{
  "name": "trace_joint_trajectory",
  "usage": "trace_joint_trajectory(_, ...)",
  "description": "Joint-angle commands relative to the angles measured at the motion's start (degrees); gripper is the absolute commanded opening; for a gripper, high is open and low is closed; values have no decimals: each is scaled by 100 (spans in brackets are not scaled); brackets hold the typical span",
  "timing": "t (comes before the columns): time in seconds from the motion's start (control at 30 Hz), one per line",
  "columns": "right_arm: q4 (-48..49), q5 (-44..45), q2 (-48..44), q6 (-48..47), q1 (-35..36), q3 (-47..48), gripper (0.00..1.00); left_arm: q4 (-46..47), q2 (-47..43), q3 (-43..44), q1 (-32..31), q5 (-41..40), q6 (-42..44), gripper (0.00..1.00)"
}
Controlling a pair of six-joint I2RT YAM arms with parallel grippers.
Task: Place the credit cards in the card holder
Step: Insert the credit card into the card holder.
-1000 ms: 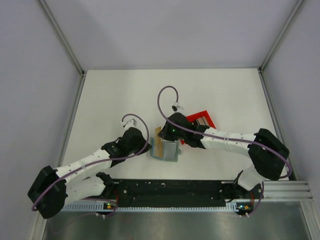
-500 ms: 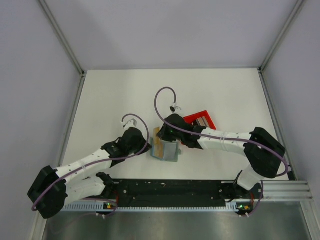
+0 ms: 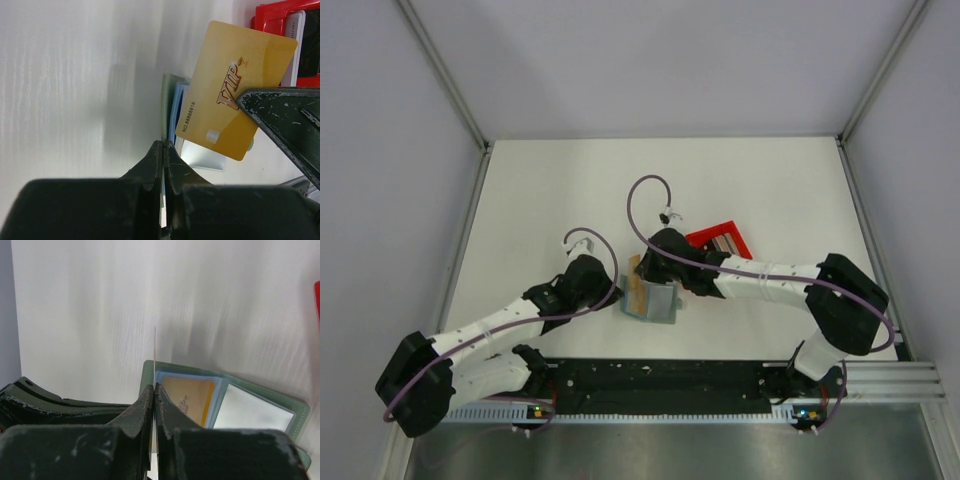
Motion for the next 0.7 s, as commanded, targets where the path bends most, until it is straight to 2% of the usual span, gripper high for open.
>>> trace_joint_trajectory(0.0,-85,145,52,-110,95,316,0,193,-69,2,20,70,7,0)
trace_joint_trajectory(0.67,-744,356,-115,-373,112,377,0,158,-95,-95,20,70,51,0)
